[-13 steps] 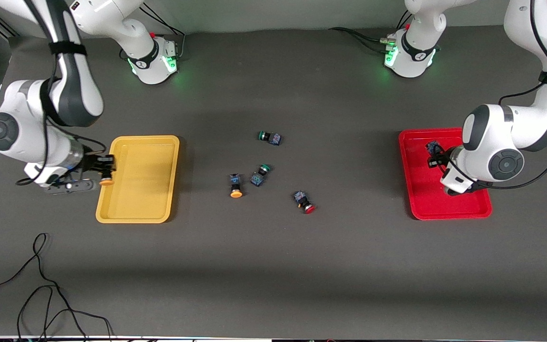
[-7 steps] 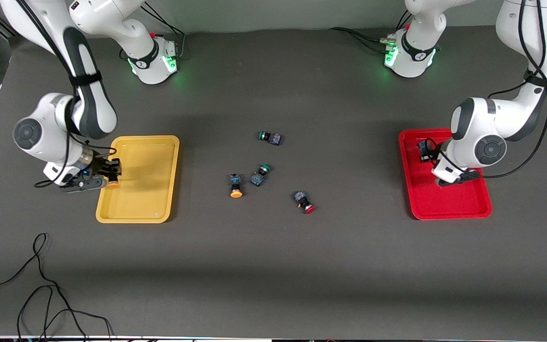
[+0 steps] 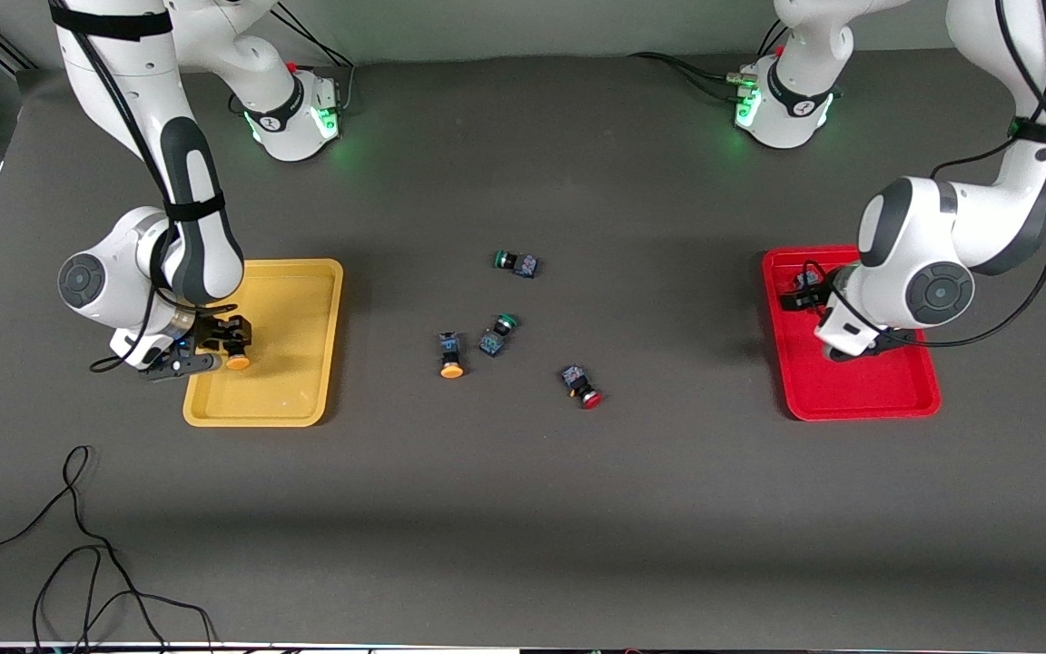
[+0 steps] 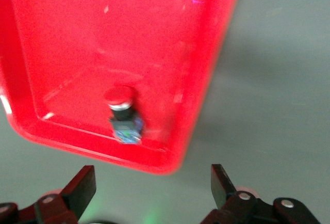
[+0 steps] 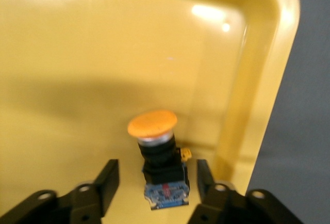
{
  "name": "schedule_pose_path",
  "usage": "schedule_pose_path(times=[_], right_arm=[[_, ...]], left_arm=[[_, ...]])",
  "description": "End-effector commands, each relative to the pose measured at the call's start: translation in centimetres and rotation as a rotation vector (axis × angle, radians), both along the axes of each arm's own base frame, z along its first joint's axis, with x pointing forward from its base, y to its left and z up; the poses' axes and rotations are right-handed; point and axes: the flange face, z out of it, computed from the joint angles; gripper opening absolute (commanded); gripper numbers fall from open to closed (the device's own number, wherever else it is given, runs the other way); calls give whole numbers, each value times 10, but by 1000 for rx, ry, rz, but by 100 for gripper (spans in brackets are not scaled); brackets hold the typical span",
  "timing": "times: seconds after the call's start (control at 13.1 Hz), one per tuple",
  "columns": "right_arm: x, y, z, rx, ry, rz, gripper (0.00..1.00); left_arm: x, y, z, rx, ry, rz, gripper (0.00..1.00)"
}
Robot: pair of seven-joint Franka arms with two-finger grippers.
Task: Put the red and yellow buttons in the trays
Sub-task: 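Lower the yellow button into the yellow tray while the left gripper lowers red, then grasp another yellow button with the right gripper while the left gripper grasps red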
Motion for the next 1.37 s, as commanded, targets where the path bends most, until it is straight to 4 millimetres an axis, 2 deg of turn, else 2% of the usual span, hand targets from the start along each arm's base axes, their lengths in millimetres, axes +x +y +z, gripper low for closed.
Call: schedule_pose_path(times=[0.0, 0.08, 0.15, 0.23, 0.3, 0.38, 0.53, 0.68, 0.76, 0.91, 1.07, 1.22, 1.29], right_arm=[[19, 17, 31, 69, 7, -31, 100], [29, 20, 46, 59, 36, -26, 100], [43, 26, 66, 35, 57, -39, 100], [50, 45, 86, 32, 95, -47, 100], [58, 62, 105, 24, 113, -64, 100], [63, 79, 120, 28, 119, -87, 100], [63, 125, 132, 22, 121, -108, 100], [59, 169, 135, 14, 104, -161, 100], [58, 195, 136, 6, 79, -182, 100], [45, 268, 132, 19, 26, -236, 100], [32, 323, 113, 71, -8, -276, 100], [16, 369, 84, 110, -46, -280, 100], [10, 384, 67, 112, -70, -280, 100]], left_arm=[[25, -101, 39, 19, -65, 61, 99], [44, -143, 45, -4, -97, 98, 99], [69, -175, 45, -35, -116, 164, 99], [87, -203, 34, -55, -117, 229, 99], [95, -233, 19, -70, -112, 278, 99], [93, -262, 3, -76, -102, 318, 99], [96, -300, -25, -125, -157, 463, 99], [94, -318, -45, -155, -193, 512, 99], [92, -319, -54, -151, -188, 509, 100], [93, -317, -70, -131, -202, 474, 99], [90, -315, -90, -94, -246, 420, 99], [82, -318, -112, -101, -279, 392, 97], [83, -314, -119, -95, -288, 389, 91]])
